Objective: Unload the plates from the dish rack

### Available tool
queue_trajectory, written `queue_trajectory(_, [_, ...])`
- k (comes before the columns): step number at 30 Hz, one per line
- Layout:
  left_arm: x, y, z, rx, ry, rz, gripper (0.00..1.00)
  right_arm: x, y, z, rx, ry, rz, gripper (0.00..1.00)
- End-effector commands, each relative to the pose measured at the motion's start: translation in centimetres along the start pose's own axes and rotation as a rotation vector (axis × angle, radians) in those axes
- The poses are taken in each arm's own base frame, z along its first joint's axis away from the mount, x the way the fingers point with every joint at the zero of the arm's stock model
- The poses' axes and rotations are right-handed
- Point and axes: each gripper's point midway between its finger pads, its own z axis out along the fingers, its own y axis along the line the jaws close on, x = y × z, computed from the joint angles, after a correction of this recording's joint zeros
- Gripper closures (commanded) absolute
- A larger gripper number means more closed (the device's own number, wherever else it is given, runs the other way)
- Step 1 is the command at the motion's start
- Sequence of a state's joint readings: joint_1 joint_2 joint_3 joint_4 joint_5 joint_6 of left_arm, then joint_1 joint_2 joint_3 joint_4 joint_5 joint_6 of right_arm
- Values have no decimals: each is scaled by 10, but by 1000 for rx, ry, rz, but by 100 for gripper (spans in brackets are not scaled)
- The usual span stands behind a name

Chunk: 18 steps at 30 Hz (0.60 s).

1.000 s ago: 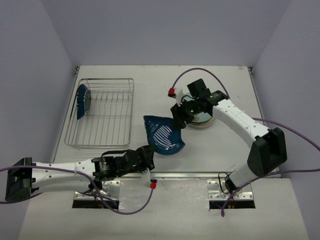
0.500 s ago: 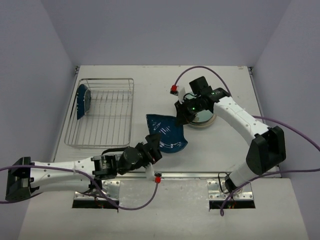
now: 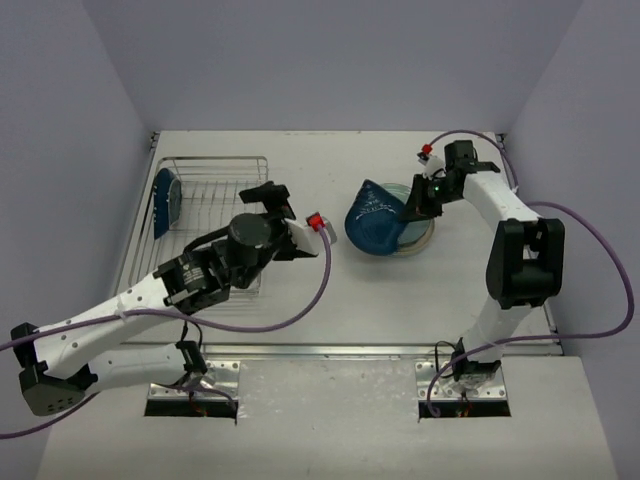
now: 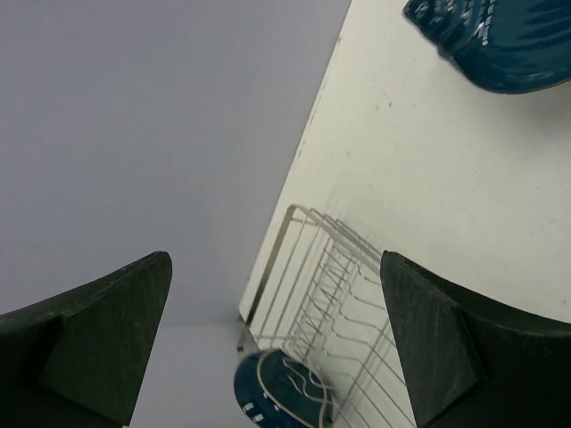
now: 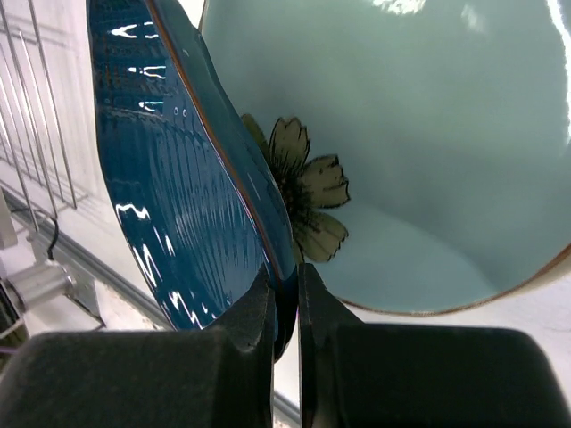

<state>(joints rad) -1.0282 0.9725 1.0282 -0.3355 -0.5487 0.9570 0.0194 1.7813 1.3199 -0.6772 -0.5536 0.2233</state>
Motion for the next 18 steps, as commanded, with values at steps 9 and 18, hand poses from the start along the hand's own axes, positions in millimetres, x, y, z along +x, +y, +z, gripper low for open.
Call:
queue_trajectory(9, [63,9,-8,8,274,-516,0,-73,-23,-12,-54,-150,104,100])
queue_trajectory(18, [92,2,1,-1,360,-624,0,-66,-41,-3,-53,-120,127,100])
